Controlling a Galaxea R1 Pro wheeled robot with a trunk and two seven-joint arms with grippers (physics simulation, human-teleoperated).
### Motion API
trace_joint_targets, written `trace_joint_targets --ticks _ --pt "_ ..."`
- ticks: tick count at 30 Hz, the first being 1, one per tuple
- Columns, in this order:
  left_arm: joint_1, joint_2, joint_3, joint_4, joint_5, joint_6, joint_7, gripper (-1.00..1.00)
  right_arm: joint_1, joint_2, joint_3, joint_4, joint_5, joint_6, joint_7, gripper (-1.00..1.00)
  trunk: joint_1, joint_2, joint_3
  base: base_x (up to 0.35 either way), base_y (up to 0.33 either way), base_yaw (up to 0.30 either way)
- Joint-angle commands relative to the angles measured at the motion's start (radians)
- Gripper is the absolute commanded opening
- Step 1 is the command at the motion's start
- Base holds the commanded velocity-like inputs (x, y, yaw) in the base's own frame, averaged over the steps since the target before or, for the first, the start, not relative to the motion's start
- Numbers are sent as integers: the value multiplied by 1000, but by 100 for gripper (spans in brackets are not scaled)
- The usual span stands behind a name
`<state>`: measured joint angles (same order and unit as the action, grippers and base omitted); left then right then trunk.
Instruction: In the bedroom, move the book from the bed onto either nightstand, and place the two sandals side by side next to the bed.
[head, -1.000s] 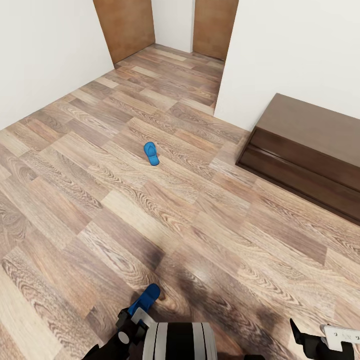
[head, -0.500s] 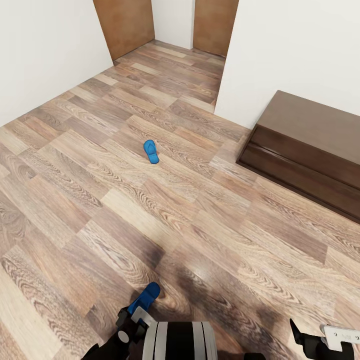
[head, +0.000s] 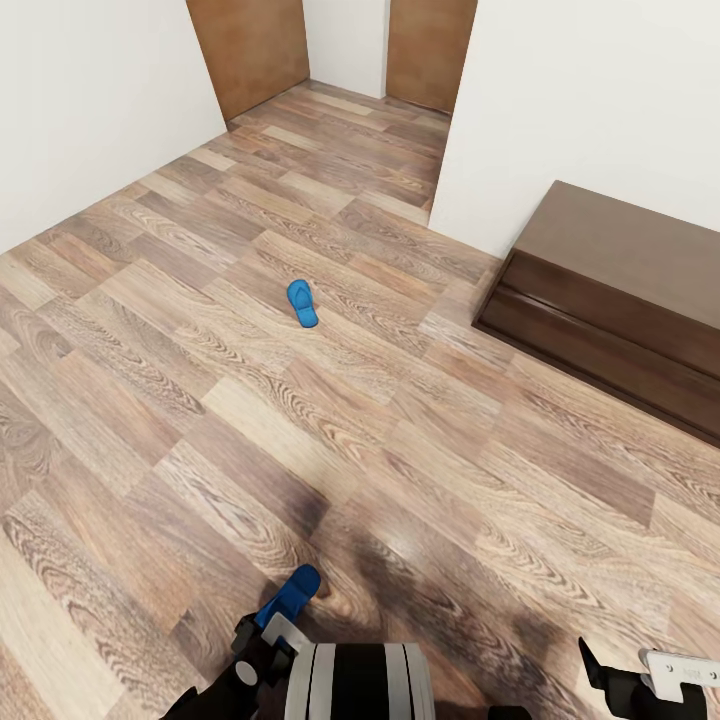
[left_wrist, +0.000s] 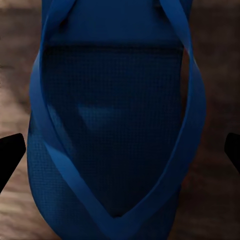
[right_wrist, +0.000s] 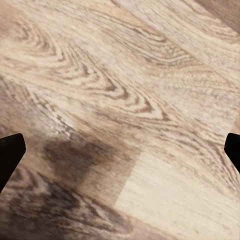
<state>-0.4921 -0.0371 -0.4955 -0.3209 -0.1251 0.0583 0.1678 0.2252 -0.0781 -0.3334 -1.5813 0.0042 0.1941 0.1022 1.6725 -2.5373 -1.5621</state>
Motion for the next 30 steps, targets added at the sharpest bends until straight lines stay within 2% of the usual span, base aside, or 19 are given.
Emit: trace_joint_targets --ticks 1,5,6,24,30 --pt "0 0 -5 -1 -10 6 6 100 0 0 -1 -2 0 5 5 100 0 0 0 0 0 0" --pt "0 0 -5 -1 -10 6 6 100 0 0 -1 -2 0 5 5 100 0 0 0 0 0 0" --pt "0 0 -5 -1 -10 6 6 -100 0 0 -1 -2 0 5 5 100 0 0 0 0 0 0" --pt "1 0 -4 0 -11 6 6 -100 0 0 -1 -2 0 5 5 100 0 0 0 0 0 0" --pt "0 0 -4 0 -11 12 5 -100 0 0 -1 -1 0 5 5 100 -3 1 23 0 0 0"
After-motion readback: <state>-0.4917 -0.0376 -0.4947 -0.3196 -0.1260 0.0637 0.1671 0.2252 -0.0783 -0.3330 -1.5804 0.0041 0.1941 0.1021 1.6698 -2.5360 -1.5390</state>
